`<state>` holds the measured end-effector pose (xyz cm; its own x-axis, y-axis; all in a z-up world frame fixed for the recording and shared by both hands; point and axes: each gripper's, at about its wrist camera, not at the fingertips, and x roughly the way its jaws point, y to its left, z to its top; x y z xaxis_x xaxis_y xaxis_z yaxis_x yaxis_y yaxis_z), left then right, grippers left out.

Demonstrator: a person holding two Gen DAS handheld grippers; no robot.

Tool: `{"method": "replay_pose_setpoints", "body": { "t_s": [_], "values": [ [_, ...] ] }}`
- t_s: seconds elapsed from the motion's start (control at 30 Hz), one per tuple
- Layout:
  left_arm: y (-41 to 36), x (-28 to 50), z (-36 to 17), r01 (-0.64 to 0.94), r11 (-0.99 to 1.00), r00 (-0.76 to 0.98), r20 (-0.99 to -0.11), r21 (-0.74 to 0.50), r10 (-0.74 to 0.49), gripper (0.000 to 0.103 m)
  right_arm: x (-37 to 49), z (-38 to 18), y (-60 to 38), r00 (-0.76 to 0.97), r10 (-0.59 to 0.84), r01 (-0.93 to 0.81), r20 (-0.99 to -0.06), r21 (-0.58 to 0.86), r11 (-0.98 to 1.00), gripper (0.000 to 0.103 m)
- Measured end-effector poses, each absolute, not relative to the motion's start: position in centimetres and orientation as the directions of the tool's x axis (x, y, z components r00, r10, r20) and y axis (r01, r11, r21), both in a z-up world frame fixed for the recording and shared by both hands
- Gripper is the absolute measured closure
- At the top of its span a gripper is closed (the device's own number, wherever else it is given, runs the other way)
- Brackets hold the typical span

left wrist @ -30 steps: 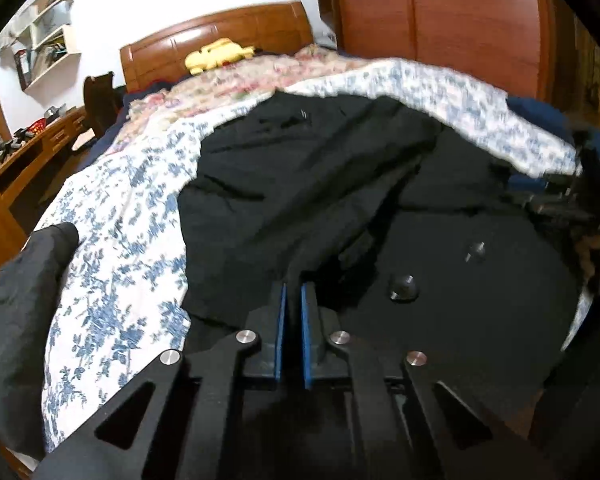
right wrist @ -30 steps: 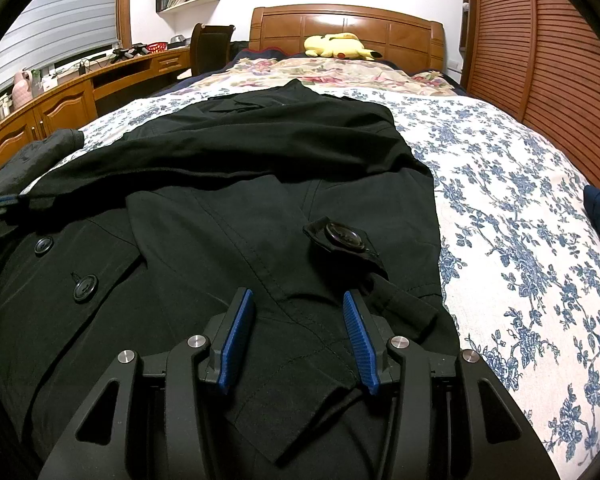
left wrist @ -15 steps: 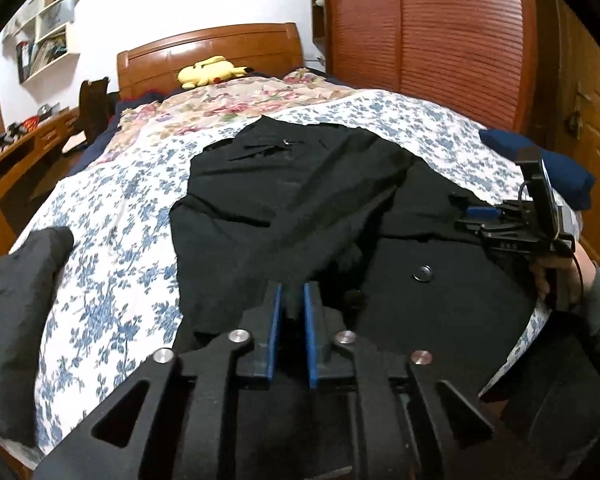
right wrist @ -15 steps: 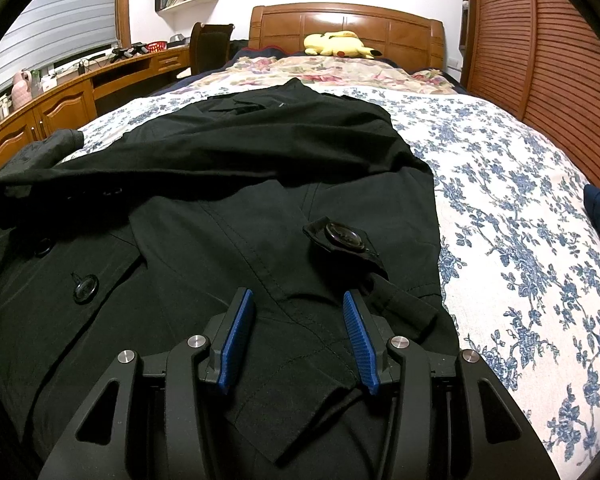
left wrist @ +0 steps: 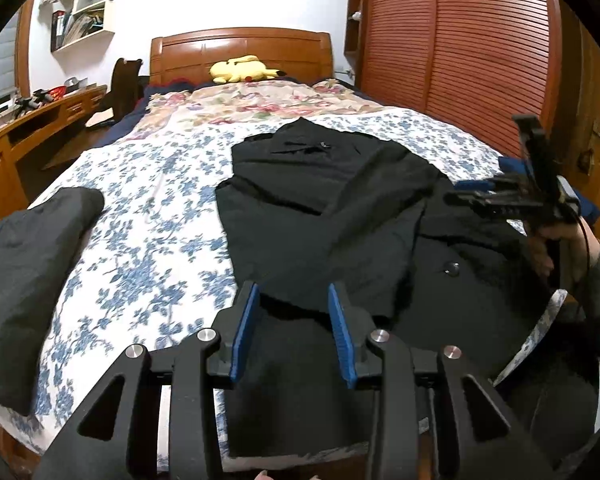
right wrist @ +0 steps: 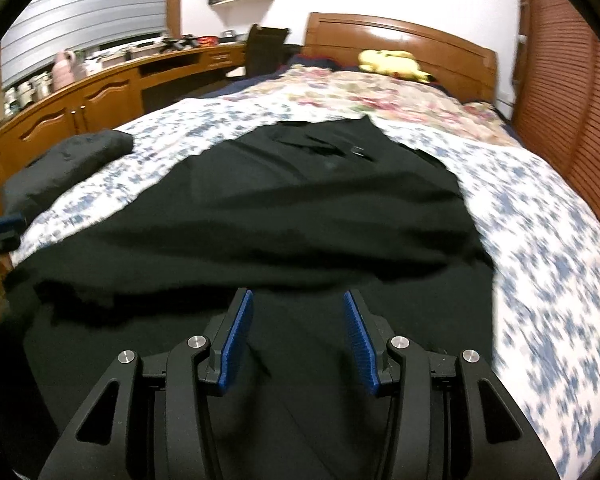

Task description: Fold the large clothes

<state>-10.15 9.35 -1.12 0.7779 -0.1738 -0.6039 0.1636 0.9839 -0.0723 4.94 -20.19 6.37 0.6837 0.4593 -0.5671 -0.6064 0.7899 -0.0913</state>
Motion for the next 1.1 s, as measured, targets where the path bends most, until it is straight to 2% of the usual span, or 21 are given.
{"method": "replay_pose_setpoints", "body": {
  "t_s": [0.2,0.37,0.7,1.1],
  "values": [
    [11.0,-10.6,-1.9,0.136,0.987,0.773,-0.614,-0.085,-0.160,0.066,10.1,5.2,-15.6,0.595,0.498,-0.648,-0.631,-0.010,0.761,0.054],
    [12.0,-10.7,-2.9,0.123,0.988,0.757,-0.634,-0.094,-0.155,0.066,12.6,1.5,-12.7,0.542,0.438,-0.670,-0.717,-0.055,0.740,0.054],
    [13.2,-10.3,-5.6,0.090,0.992,0.710,-0.693,-0.088,-0.126,0.066,12.2,0.7,-12.7,0.583,0.448,-0.664,-0.678,-0.080,0.743,0.053],
    [13.1,-9.8,-6.6,0.072,0.995,0.702,-0.704,-0.075,-0.104,0.066,10.8,0.8,-12.5,0.601,0.443,-0.661,-0.665,-0.102,0.744,0.053]
  ]
}}
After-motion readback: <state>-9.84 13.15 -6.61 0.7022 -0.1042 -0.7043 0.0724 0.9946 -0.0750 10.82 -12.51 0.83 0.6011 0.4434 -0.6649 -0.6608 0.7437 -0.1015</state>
